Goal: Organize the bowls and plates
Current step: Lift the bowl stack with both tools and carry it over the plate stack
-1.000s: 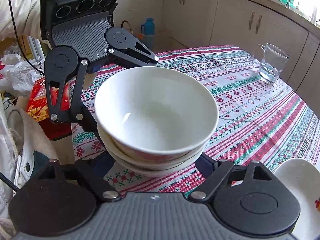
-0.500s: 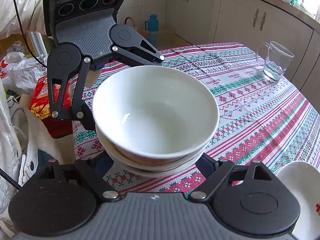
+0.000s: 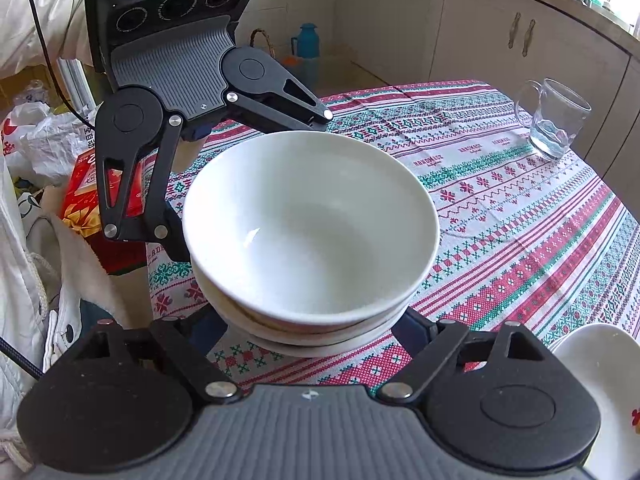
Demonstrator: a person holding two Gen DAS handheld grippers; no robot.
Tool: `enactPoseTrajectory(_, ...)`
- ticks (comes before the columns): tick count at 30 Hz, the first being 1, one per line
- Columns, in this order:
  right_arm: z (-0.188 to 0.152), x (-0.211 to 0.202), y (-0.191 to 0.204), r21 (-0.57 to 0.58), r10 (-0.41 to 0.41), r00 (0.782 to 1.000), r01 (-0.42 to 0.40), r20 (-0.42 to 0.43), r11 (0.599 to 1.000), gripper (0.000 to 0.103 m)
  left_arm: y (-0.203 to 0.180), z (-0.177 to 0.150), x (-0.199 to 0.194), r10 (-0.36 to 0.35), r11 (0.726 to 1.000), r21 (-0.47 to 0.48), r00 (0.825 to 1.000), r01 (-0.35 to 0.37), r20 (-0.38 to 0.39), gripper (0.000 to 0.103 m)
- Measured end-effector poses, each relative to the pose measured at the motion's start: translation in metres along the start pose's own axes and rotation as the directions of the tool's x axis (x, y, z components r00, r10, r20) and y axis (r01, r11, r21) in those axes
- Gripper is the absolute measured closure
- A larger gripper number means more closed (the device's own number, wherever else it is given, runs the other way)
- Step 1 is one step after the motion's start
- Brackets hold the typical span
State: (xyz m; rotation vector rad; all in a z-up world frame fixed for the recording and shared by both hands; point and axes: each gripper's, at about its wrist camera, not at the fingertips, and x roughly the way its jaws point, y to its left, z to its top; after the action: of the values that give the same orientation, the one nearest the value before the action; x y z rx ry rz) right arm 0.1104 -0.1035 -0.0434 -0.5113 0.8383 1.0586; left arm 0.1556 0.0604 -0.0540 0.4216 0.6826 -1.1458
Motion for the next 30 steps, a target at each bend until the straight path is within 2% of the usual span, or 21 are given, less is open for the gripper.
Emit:
enactPoseTrajectory(13, 0.001, -0.006, -0.002, 0.017, 0.022, 1.0, -0.022, 0.004, 1.0, 0.012, -0.005, 0.012, -0.005, 0.023, 0.999, -0.022, 1.0, -0.023, -0.011, 0.017)
enactPoseTrajectory(22, -0.001, -0.033, -0.011, 0.008, -0.001, 0.999, 0.001, 0.034, 1.0, 0.012, -0.011, 0.045, -0.004, 0.047, 0.999, 0.008, 0.999, -0.047, -0.001, 0.017)
enactPoseTrajectory(30, -0.014, -0.065, -0.029, 0.016, -0.056, 0.997, 0.055, 0.043, 0.998, 0.012, -0.005, 0.083, 0.02, 0.024, 0.999, 0.04, 1.0, -0.025, 0.02, 0.017)
